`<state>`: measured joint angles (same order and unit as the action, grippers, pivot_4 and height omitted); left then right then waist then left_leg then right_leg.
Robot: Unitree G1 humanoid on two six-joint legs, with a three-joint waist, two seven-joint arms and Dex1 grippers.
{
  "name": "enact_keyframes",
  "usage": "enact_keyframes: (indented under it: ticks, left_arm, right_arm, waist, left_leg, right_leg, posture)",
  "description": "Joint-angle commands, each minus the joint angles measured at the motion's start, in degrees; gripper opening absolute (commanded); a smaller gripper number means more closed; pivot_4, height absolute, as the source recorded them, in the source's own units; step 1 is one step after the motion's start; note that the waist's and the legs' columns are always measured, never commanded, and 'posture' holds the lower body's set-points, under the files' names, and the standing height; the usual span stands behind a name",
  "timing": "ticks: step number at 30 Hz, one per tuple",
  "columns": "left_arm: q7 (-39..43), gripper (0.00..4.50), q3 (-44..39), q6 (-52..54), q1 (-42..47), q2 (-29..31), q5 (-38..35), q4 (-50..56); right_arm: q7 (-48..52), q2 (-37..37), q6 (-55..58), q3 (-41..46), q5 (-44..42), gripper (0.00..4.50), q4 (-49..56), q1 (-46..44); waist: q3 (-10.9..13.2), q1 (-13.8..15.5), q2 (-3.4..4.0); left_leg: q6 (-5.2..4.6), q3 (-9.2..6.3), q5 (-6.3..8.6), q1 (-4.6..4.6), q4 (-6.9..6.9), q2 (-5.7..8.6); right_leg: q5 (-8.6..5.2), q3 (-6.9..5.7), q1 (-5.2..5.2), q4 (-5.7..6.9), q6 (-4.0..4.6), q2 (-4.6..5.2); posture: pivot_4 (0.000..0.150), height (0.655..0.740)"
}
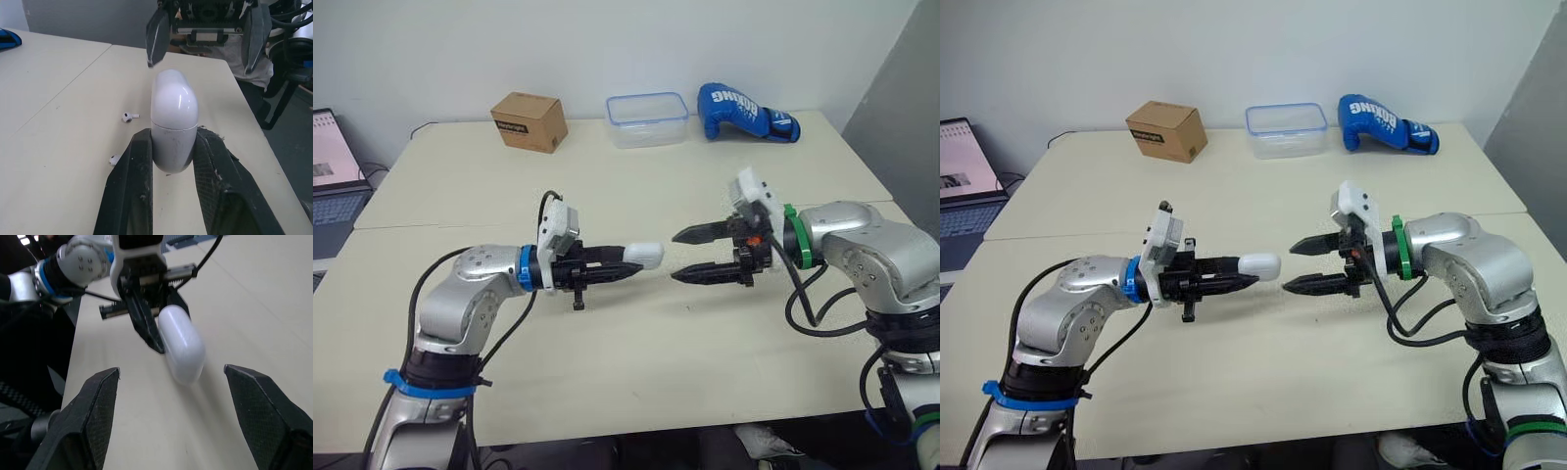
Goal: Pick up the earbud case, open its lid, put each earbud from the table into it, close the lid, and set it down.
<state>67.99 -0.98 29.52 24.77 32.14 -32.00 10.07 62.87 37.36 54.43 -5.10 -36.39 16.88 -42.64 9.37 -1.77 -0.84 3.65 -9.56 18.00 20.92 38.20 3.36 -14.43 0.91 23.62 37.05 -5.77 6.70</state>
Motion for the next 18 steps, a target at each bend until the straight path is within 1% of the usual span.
enact_keyframes:
  ticks: [1,8,18]
  left_arm:
    - [-0.21,0.79,-1.9,-2.95,-1.4,-0.62,-2.07,1.84]
    - [-0.83,0.79,-2.0,-4.92,-3.65,-2.37,-3.5,0.29]
    - [-0.93,0.79,-1.21,-4.79,-2.97,-2.61,-3.55,0.13]
  right_arm:
    - [-2.34,-1.47,-0.69,2.7,-2.3,3.56,1.22,0.35]
    - [-5.28,-4.35,-3.37,1.61,-1.86,3.56,2.85,3.06]
    - [-7.07,-3.87,-4.52,-1.51,0.33,3.56,3.66,4.42]
  waist:
    - [0.0,-0.01,0.0]
    - [0.0,0.02,0.0]
    - [0.0,-0.02,0.0]
  left_leg:
    - [0.0,0.0,0.0,0.0,0.0,0.0]
    - [0.0,0.01,0.0,0.0,-0.01,0.01]
    - [0.0,0.01,0.0,-0.01,-0.01,0.01]
  right_leg:
    - [0.0,-0.01,0.0,0.0,0.0,0.0]
    - [0.0,0.0,0.0,-0.02,0.0,0.0]
    - [0.0,0.0,-0.01,-0.02,0.0,0.0]
  posture:
    - [0.15,0.7307]
    - [0.15,0.7307]
    - [0.15,0.7307]
